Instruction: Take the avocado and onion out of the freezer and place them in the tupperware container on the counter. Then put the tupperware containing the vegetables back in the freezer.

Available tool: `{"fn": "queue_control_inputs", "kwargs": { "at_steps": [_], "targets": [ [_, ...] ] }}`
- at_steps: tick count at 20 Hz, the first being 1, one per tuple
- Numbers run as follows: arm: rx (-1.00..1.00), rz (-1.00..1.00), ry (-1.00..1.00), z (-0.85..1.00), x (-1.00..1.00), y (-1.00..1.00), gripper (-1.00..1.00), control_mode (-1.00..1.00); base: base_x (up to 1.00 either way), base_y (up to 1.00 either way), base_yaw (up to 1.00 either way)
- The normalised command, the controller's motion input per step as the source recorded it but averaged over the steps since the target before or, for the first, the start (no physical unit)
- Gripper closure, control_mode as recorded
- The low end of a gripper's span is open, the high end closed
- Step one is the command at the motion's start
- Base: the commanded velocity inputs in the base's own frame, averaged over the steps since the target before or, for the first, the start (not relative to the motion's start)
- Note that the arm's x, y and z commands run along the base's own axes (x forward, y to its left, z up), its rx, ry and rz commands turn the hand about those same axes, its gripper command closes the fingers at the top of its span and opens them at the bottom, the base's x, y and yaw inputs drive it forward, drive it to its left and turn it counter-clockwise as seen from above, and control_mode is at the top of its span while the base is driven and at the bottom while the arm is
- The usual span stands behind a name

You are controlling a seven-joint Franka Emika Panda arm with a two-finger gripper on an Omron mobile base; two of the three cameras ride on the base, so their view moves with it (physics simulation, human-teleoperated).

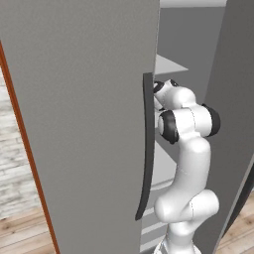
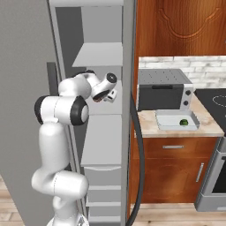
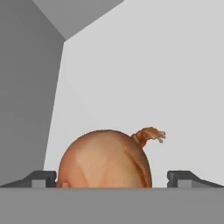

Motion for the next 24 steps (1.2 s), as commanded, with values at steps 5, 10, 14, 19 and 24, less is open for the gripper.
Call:
{"fn": "queue_control_inputs", "kwargs": {
  "at_steps": [5, 10, 14, 19, 24],
  "targets": [
    [0.00, 0.00, 0.00, -0.08, 0.13, 0.00, -1.00, -1.00, 0.00, 0.00, 0.00],
    [0.00, 0.00, 0.05, -0.04, 0.03, 0.00, 1.00, -1.00, 0.00, 0.00, 0.00],
    [0.00, 0.00, 0.05, -0.10, 0.00, 0.00, 1.00, -1.00, 0.00, 0.00, 0.00],
    [0.00, 0.00, 0.02, -0.02, 0.00, 0.00, 1.00, -1.00, 0.00, 0.00, 0.00],
    [0.00, 0.00, 0.00, 0.00, -0.01, 0.00, 1.00, -1.00, 0.00, 0.00, 0.00]
  ]
}}
